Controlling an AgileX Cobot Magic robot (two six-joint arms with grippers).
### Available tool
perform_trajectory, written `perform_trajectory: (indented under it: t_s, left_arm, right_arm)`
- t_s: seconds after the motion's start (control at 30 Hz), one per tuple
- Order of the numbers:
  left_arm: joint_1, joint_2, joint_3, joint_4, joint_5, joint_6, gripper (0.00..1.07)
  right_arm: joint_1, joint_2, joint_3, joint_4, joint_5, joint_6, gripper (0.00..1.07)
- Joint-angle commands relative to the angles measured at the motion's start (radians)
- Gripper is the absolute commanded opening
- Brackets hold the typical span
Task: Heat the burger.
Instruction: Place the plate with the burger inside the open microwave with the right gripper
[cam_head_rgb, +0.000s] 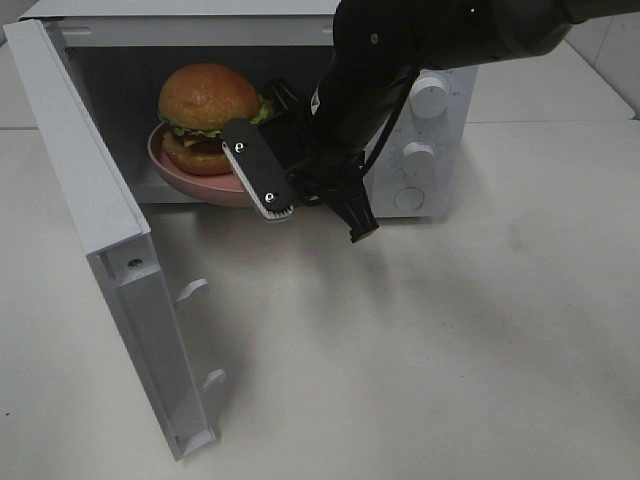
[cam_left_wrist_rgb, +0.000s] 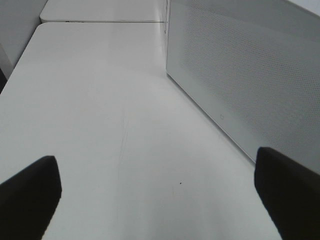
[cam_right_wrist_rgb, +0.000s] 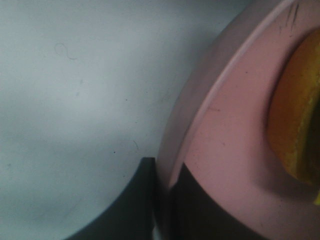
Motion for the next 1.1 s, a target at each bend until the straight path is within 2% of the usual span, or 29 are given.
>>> perform_trajectory:
  t_s: [0.03,0.43,1.1]
  left_arm:
    - [-0.003,-0.023,0.004,-0.001,-0.010,-0.003,0.98]
    - [-0.003,-0.023,0.004,-0.001,-0.010,-0.003,0.98]
    - [-0.003,-0.023,0.004,-0.001,-0.010,-0.003,0.98]
  right_arm:
    - [0.000,0.013,-0.056,-0.028,-0.031,0.052,0.00]
    - [0.000,0.124,-0.213,-0.104,0.011,0.147,0.00]
    - [0.000,0.255,-0.394,-0.136,0.028,0.130,0.00]
